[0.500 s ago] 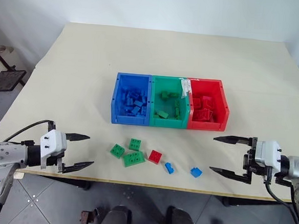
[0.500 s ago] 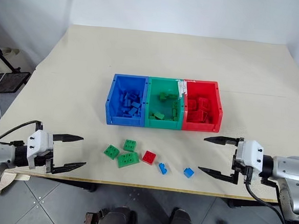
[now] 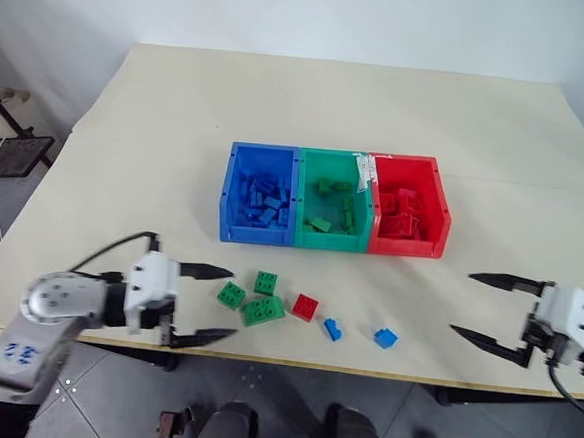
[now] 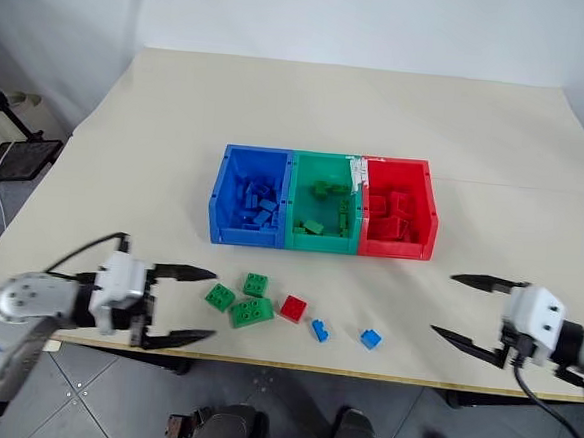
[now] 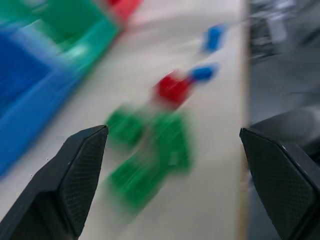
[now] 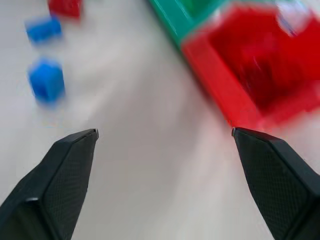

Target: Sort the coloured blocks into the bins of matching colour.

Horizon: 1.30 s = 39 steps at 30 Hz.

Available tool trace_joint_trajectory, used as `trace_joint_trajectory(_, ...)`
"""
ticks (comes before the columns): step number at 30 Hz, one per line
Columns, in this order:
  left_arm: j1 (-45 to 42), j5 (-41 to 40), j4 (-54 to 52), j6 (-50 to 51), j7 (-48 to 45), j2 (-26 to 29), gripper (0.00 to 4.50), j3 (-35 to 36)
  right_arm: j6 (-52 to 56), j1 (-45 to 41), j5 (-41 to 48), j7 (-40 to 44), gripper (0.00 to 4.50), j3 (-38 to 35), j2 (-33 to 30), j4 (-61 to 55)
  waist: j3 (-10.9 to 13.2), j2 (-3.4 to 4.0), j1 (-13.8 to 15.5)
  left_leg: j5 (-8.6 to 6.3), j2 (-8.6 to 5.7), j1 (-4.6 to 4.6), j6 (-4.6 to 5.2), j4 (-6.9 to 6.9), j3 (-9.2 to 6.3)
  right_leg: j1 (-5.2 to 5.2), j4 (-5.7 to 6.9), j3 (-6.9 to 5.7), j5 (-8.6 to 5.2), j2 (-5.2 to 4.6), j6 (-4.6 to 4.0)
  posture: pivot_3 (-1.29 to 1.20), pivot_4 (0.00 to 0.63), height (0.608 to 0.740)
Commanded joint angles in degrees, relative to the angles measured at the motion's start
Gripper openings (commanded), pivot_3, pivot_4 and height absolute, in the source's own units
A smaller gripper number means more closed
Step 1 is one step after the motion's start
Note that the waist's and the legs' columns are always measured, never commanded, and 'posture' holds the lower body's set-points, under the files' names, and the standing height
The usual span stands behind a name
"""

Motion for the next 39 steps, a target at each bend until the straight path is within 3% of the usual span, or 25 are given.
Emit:
trace_joint_trajectory(1,-3.2,1.6,-2.8,-1.0,-0.7,-0.7,4.48,-4.5,-4.1,1.0,-0.9,3.8,4.5,-2.1,-3.3,5.4,0.0,0.01,-0.2,0.02,0.02,0.01,-0.01,0.0,0.02,0.0,-0.01,0.0,0.0,0.02,-0.02,0.0,0.15,0.74)
trace_joint_trajectory(5,-6.6,5.5,0.2,-4.6,-1.4,-2.5,4.48,-9.0,-5.2,0.2,-1.4,6.2,4.5,0.9,-4.6,6.3,0.0,0.08,-0.6,0.02,0.05,0.16,-0.01,-0.01,0.19,0.05,-0.02,0.08,0.0,0.02,-0.06,0.0,0.15,0.74)
trace_joint_trajectory(13,-3.1,5.8,4.0,-10.8,-3.1,-1.1,4.48,-5.1,13.7,-5.9,-2.6,4.6,4.5,18.1,-6.2,-16.0,0.0,0.14,-0.8,0.01,0.12,0.15,-0.03,-0.01,0.12,0.02,0.0,0.06,0.0,0.05,-0.07,0.0,0.15,0.74)
trace_joint_trajectory(21,0.6,5.8,4.4,-12.8,-2.9,0.3,4.48,-2.7,9.3,-10.8,-11.4,-0.7,4.5,27.0,-0.5,-13.1,0.0,0.08,0.6,-0.01,0.0,-0.05,-0.02,0.09,-0.01,0.01,-0.13,-0.03,0.0,-0.03,-0.06,0.0,0.15,0.74)
trace_joint_trajectory(33,0.1,4.5,3.9,-12.2,0.3,-1.2,4.5,-0.9,10.4,-13.1,-8.7,-3.3,0.45,27.7,3.6,-12.2,0.0,0.07,-0.1,0.0,0.07,0.05,-0.03,0.08,0.05,0.01,-0.02,-0.01,0.0,0.03,-0.07,0.0,0.15,0.74)
trace_joint_trajectory(37,2.1,1.6,2.8,-8.8,6.0,-3.7,4.5,3.7,28.7,-20.6,6.1,-9.9,0.44,26.3,9.7,-22.6,0.1,0.09,-0.6,0.0,0.09,0.04,-0.03,0.09,0.01,0.0,0.01,-0.02,0.01,0.03,-0.08,0.0,0.15,0.74)
trace_joint_trajectory(39,4.4,1.5,2.6,-8.4,8.2,-4.3,4.5,6.6,34.4,-26.4,8.6,-12.5,0.44,28.0,13.1,-24.3,0.1,0.11,-1.3,0.01,0.17,0.07,-0.08,0.06,-0.13,-0.05,0.02,0.01,0.04,0.07,-0.15,0.0,0.15,0.74)
